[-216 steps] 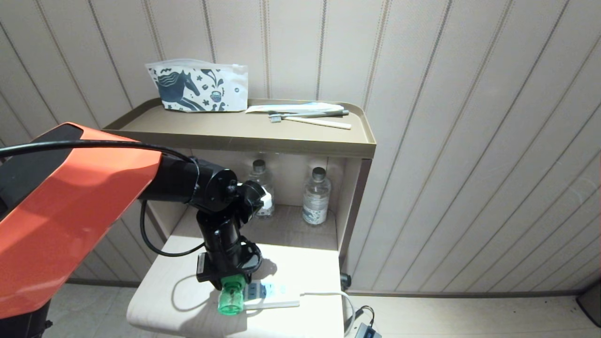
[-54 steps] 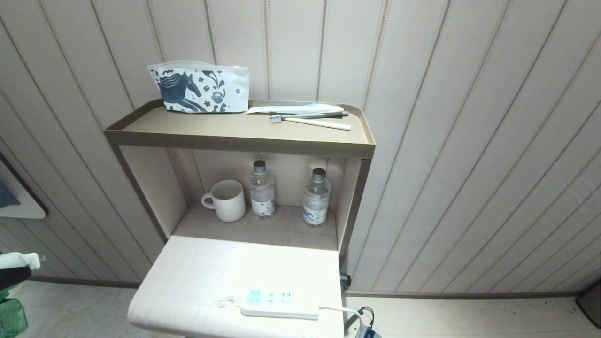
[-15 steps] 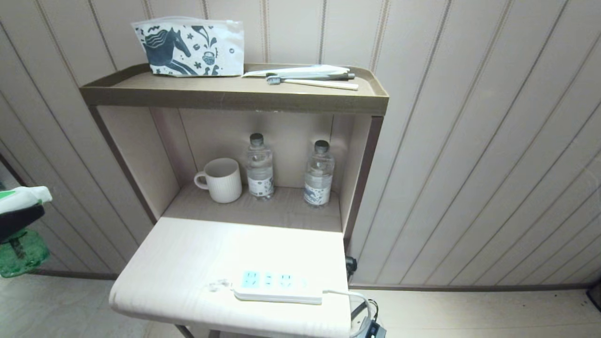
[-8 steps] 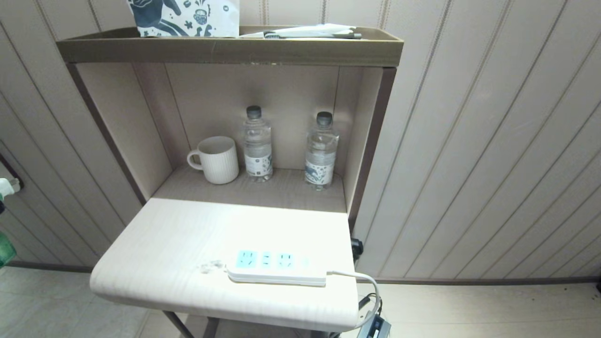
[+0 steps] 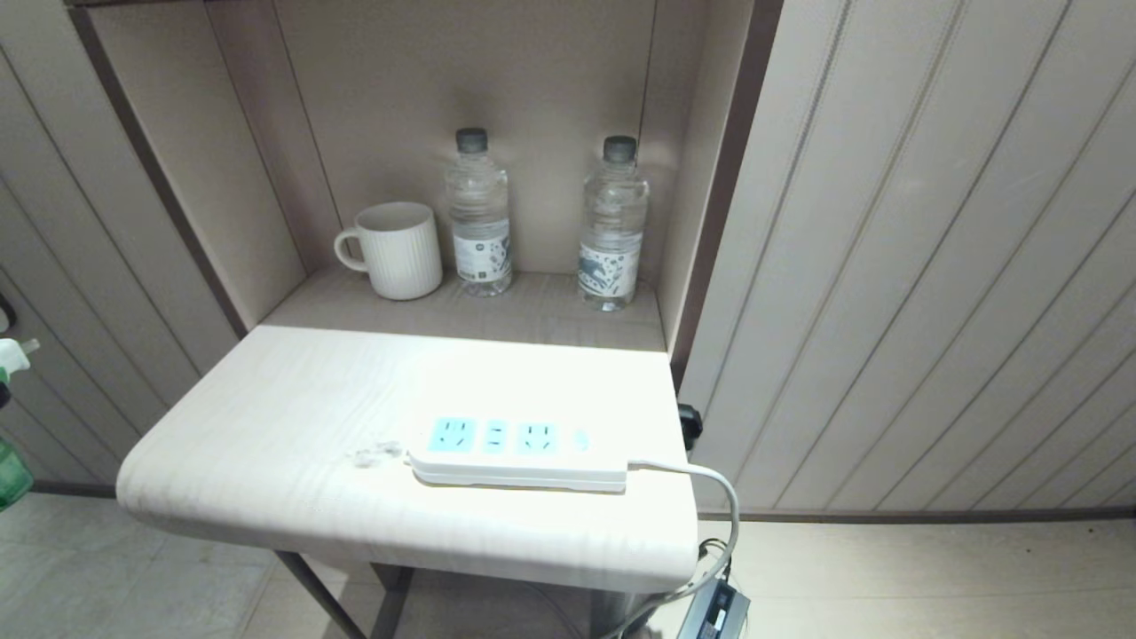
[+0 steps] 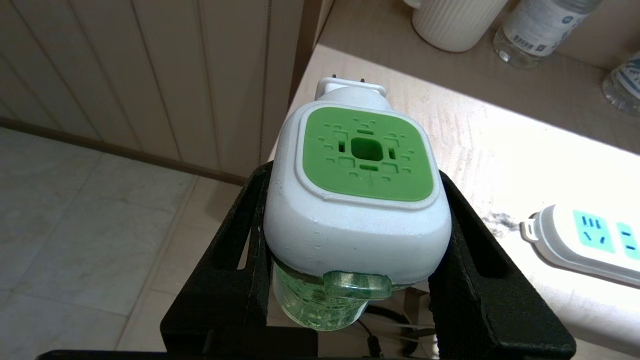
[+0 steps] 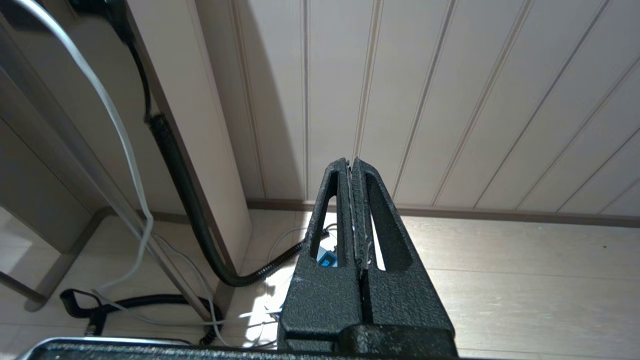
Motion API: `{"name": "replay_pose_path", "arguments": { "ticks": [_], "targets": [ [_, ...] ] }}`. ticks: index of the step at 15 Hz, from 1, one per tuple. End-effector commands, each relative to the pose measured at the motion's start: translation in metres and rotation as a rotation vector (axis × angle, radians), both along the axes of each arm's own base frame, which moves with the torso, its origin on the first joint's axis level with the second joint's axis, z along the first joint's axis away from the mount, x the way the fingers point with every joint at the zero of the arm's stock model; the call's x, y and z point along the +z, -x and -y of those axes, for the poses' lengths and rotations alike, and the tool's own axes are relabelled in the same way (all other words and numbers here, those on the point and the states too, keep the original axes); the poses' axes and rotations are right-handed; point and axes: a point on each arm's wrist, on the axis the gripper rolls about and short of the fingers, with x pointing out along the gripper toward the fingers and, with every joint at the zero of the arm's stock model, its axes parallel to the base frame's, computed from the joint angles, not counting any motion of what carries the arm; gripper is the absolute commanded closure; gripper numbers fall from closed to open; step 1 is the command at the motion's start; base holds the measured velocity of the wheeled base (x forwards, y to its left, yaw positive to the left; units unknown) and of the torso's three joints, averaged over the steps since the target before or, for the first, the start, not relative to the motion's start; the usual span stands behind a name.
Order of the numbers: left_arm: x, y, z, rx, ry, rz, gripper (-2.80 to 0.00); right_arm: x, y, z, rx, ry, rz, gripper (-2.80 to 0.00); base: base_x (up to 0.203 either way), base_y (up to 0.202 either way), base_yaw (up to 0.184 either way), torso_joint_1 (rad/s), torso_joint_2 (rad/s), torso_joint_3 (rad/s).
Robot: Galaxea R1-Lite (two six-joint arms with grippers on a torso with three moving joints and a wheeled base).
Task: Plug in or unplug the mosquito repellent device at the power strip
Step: Place the mosquito repellent liquid on the table
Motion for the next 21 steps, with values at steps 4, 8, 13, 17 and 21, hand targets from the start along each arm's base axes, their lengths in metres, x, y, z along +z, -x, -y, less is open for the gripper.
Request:
{"name": "replay_pose_path", "arguments": {
  "ticks": [4,8,13,17,21],
  "targets": [
    [0.003,-0.008,0.003,-0.012,0.009,0.01,0.0,0.0,0.0,0.0,0.0,0.0,-0.002,0.0,0.0,0.0,0.0,-0.126,0.38,0.24],
    [0.011,-0.027,0.01,-0.073,0.032,0.037,0.0,0.0,0.0,0.0,0.0,0.0,-0.002,0.0,0.0,0.0,0.0,-0.017,0.06,0.036],
    [-0.006,-0.061,0.043,-0.045,-0.005,0.075,0.0,0.0,0.0,0.0,0.0,0.0,-0.002,0.0,0.0,0.0,0.0,0.0,0.0,0.0],
    [-0.015,-0.075,0.077,0.038,-0.054,0.206,0.0,0.0,0.0,0.0,0.0,0.0,-0.002,0.0,0.0,0.0,0.0,0.0,0.0,0.0],
    [-0.028,-0.096,0.093,0.041,-0.071,0.181,0.0,0.0,0.0,0.0,0.0,0.0,-0.001,0.0,0.0,0.0,0.0,0.0,0.0,0.0]
  ]
}}
